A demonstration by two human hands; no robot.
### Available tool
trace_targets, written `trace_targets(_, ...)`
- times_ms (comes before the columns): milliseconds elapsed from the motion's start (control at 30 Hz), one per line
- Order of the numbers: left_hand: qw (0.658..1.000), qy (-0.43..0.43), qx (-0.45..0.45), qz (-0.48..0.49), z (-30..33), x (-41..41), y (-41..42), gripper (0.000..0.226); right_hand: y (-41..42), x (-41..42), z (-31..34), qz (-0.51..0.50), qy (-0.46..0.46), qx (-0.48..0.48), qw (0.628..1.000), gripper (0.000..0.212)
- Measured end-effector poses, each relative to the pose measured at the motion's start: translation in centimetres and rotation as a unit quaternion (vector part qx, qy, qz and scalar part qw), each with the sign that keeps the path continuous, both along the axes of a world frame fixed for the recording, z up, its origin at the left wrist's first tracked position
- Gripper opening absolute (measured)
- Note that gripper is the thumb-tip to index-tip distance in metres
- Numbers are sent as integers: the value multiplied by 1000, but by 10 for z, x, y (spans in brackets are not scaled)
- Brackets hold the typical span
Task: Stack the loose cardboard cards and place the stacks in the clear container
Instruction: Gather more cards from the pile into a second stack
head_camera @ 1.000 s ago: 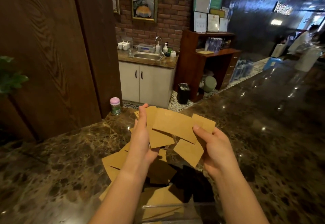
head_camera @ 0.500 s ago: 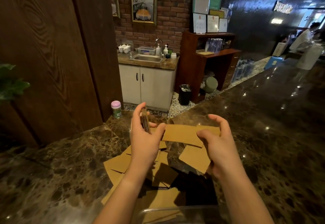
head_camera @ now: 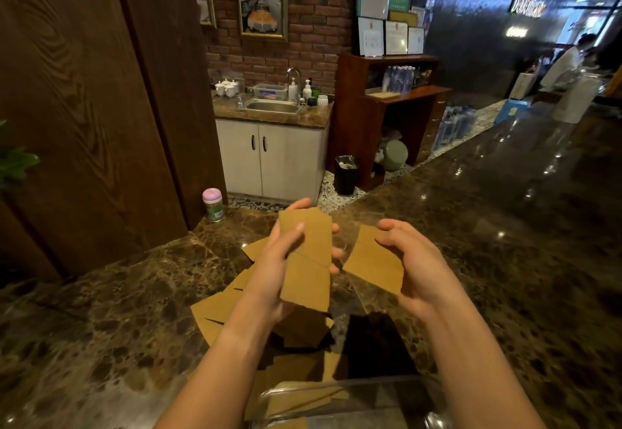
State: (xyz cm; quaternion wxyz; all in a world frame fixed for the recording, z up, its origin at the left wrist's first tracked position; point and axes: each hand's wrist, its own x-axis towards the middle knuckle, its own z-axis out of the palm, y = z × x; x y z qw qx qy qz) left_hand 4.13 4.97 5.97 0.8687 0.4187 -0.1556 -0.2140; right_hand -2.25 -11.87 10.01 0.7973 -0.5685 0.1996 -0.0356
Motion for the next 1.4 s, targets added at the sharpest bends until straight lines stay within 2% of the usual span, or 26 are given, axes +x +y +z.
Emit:
trace_targets(100,990,88,-103,-37,-3,4,4,43,-3,0,-3,-12,-27,-16,999,40)
trace_targets(267,976,180,-118,-33,2,7,0,48,2,3,-6,-35,-52,-12,998,56)
trace_targets(333,973,206,-103,-12,1,8,-3,50,2,4,-9,-27,-62,-14,998,53)
trace_targets(433,978,193,-73,10,-4,9,-5,40,8,5,-12,13,-79,-48,996,35)
trace_targets(500,980,189,-50,-17,-5,6,-6,37,18,10,-15,31,-87,-113,989,31)
trace_targets(567,979,192,-32,-59,-4,6,-6,40,31,21,-22,37,-76,-262,961,37)
trace_targets(633,977,207,-18,-46,-6,5,-2,38,42,36,-33,37,-16,-478,878,61)
trace_targets(667,976,216,-10,-25,-10,7,4,36,46,43,-38,43,14,-545,837,77)
trace_targets(700,974,225,-3,0,-15,10,11,37,49,51,-42,57,34,-563,824,88)
trace_targets(767,968,244,-20,62,-26,18,31,40,53,68,-47,113,47,-509,852,88)
trace_targets(833,954,269,-66,112,-34,24,54,35,50,86,-53,167,74,-424,887,70)
trace_targets(900,942,284,-91,155,-46,31,83,27,51,105,-69,197,140,-396,886,69)
trace_targets(933,938,284,-100,170,-50,33,95,30,51,115,-79,210,164,-425,865,76)
trace_targets(1033,928,285,-109,215,-68,34,120,57,63,139,-111,261,198,-564,758,105)
trace_targets(1067,926,286,-106,223,-73,34,124,60,71,143,-117,274,189,-593,733,111)
trace_targets(1100,926,284,-104,228,-76,33,127,63,78,147,-122,285,171,-605,723,112)
trace_targets(1167,927,278,-103,229,-78,34,126,65,93,153,-124,304,134,-608,721,98)
trace_targets(1267,925,279,-110,234,-78,35,120,45,102,164,-129,348,116,-627,687,86)
trace_targets(1400,926,280,-125,221,-76,36,112,39,95,181,-123,431,186,-644,603,108)
